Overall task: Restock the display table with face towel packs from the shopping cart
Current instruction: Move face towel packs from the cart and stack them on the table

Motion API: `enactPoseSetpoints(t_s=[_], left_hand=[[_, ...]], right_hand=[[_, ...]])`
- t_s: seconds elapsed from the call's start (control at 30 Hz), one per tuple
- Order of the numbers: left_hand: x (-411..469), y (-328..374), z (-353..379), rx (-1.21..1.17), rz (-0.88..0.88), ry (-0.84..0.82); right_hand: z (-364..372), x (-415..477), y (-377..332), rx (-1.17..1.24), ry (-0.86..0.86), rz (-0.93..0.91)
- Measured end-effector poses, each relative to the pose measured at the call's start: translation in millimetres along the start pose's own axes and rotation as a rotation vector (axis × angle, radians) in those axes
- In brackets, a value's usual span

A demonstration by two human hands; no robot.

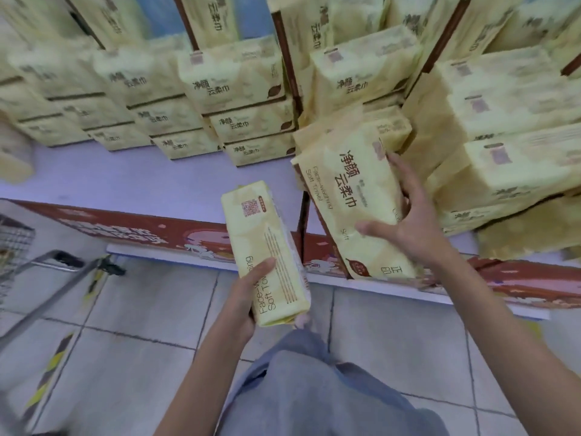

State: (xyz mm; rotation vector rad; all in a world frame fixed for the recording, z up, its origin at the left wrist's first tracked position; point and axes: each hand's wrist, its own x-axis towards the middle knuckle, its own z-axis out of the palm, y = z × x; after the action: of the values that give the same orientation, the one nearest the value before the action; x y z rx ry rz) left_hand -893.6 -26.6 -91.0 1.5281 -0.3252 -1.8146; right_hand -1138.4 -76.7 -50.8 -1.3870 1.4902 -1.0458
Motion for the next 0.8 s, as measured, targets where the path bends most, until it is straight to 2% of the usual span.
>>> enactPoseSetpoints(t_s=[0.1,0.23,0.33,0.5,0.63,0.8], left_hand=[[11.2,14.2,4.7,-0.061,0.016,0.012],[22.3,34.0,12.5,-0.096,0.003,-0.004],[28.5,47.3,16.4,-0.095,0.003,-0.013],[37.7,58.3,21.1,-0.12,0.017,0.0],[41.8,60.3,26.1,-0.149,0.035,0.001],[45.2,56.6,34.6,-0.161,0.03,-0.003]], right_hand=[[-3.3,48.9,-34.8,-0.179,-0.066,-0.152],[-12.9,113.0,-83.1,-0.6,-0.165,-0.345],[-17.9,156.4,-97.9,-0.808,-0.297,-0.413],[-27.4,206.4,-79.3,-1.071,-0.482,-0.461],[-38.1,219.8,-59.0,-1.195,-0.554,-0.454],[-56.6,229.6,-43.4,-1.215,-0.527,-0.426]])
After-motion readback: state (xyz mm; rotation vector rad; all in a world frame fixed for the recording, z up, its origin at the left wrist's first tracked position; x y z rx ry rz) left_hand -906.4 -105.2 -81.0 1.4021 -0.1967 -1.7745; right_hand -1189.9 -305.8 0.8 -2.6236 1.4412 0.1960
